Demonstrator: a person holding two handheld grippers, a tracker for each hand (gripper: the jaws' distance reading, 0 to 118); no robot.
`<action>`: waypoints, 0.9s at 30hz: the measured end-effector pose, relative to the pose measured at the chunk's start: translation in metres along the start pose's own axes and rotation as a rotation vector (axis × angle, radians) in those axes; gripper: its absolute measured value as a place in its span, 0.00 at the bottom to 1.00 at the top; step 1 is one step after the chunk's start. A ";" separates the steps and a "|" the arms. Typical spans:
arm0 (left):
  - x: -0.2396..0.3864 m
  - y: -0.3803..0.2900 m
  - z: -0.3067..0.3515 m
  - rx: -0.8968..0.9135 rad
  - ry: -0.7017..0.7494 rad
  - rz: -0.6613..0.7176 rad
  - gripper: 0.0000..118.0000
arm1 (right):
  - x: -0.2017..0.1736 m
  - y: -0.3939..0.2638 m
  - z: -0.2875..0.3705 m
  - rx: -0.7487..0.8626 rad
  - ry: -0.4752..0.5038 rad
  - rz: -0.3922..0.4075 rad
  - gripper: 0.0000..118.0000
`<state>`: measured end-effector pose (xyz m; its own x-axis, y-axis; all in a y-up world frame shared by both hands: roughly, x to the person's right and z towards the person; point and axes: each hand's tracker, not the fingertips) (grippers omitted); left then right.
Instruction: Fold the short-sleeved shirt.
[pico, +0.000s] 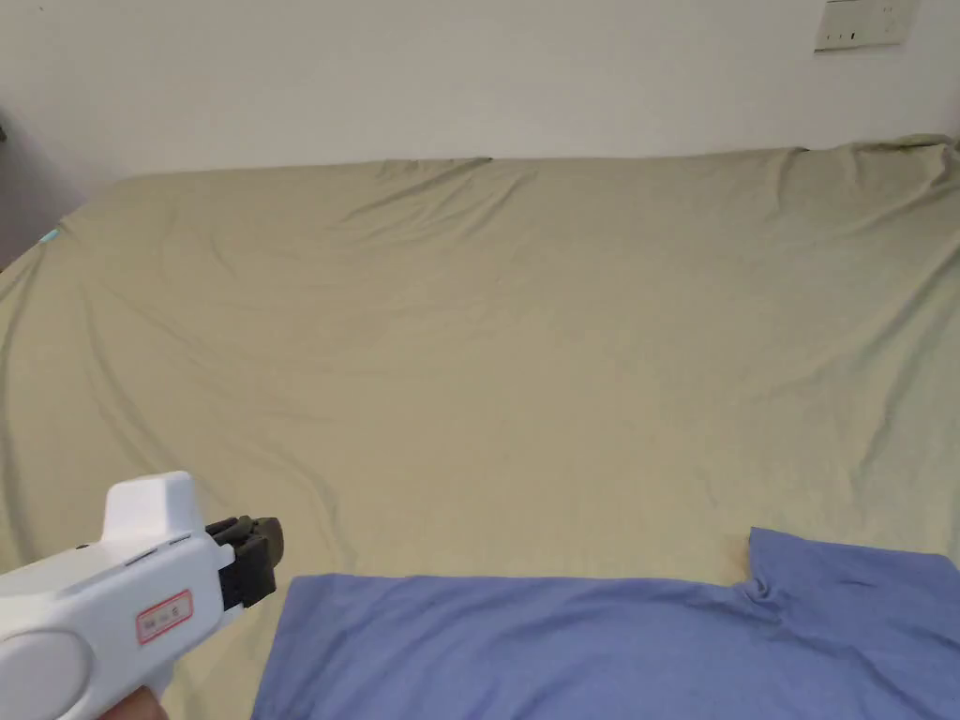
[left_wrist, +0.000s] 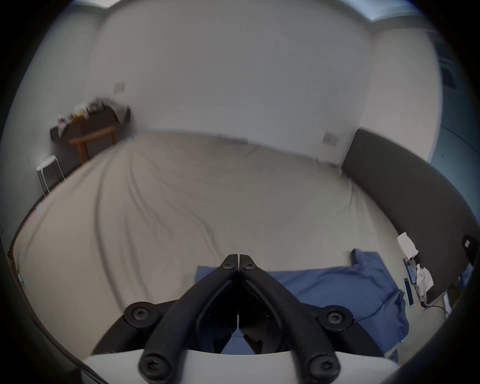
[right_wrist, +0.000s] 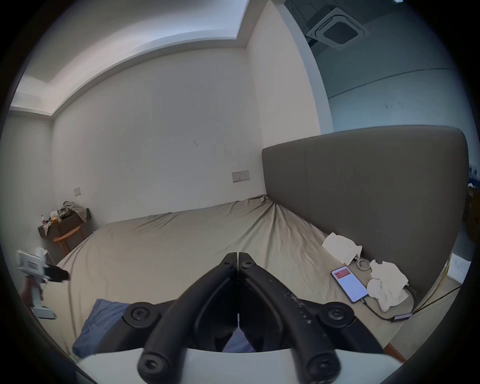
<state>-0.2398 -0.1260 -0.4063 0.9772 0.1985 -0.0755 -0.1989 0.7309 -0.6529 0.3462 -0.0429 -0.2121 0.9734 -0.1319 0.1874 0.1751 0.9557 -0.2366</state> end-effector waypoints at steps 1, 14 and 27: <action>-0.005 -0.001 -0.028 -0.036 0.015 0.014 0.00 | 0.001 0.001 -0.004 -0.014 0.005 0.001 0.00; -0.007 -0.012 -0.155 -0.365 0.126 -0.081 0.90 | 0.012 -0.016 -0.022 -0.096 -0.031 0.002 0.00; 0.003 -0.023 -0.107 -0.220 -0.012 -0.063 0.04 | 0.017 -0.030 -0.057 -0.164 -0.036 0.017 0.00</action>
<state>-0.2248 -0.2116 -0.4721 0.9859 0.1661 -0.0213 -0.1156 0.5826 -0.8045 0.3658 -0.0888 -0.2561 0.9709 -0.1035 0.2158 0.1832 0.9015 -0.3920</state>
